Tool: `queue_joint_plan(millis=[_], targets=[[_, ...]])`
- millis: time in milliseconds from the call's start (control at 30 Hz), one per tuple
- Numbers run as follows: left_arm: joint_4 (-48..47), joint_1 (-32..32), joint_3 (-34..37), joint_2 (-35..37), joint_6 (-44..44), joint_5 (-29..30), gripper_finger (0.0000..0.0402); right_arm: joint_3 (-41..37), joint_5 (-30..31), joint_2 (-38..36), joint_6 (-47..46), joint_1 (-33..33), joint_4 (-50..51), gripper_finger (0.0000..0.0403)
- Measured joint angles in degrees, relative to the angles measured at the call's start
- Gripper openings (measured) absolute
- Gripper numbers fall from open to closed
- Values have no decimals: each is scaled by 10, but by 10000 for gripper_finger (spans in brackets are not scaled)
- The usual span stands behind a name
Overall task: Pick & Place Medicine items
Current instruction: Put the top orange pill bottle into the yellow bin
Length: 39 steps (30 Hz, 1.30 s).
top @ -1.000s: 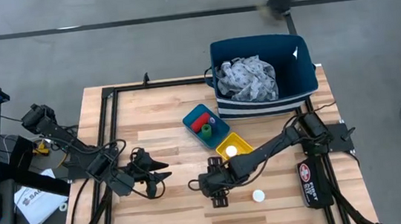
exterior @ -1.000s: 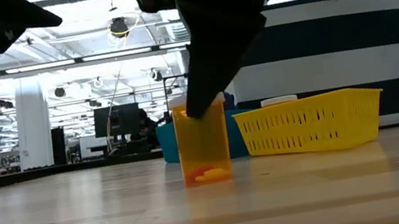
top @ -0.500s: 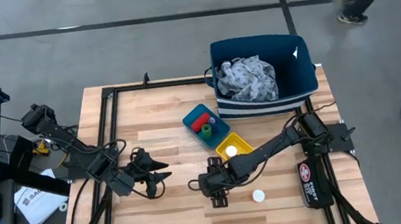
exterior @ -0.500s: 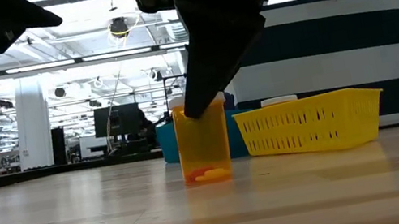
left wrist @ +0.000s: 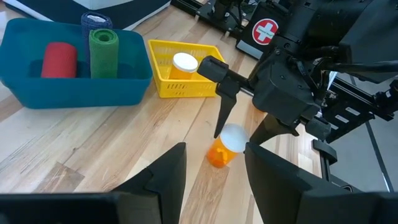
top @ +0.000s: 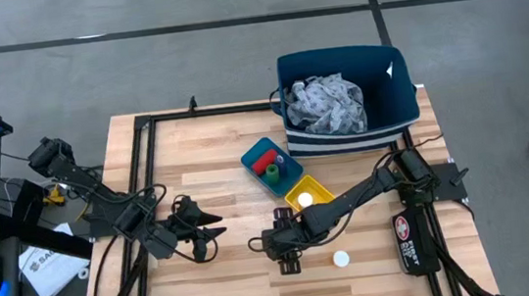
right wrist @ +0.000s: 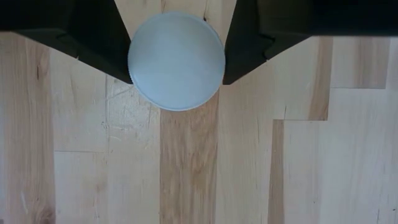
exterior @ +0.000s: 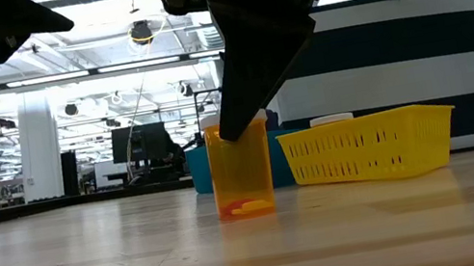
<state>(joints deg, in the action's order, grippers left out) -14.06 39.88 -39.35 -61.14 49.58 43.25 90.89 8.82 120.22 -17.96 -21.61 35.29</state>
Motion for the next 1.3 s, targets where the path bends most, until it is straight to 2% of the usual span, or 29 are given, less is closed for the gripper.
queue_joint_plan(millis=[167,433,700,833,967,1300], targets=[[0,0,0,0,0,0,157,0,0,0,0,0,0,209],[0,0,0,0,0,0,157,0,0,0,-1,0,0,234],[0,0,0,0,0,0,157,0,0,-1,-25,0,4,211],[0,0,0,0,0,0,157,0,0,-1,-28,1,8,217],[0,0,0,0,0,0,157,19,0,-1,-31,4,51,227],[0,0,0,0,0,-1,157,81,2,-6,-31,24,175,215]])
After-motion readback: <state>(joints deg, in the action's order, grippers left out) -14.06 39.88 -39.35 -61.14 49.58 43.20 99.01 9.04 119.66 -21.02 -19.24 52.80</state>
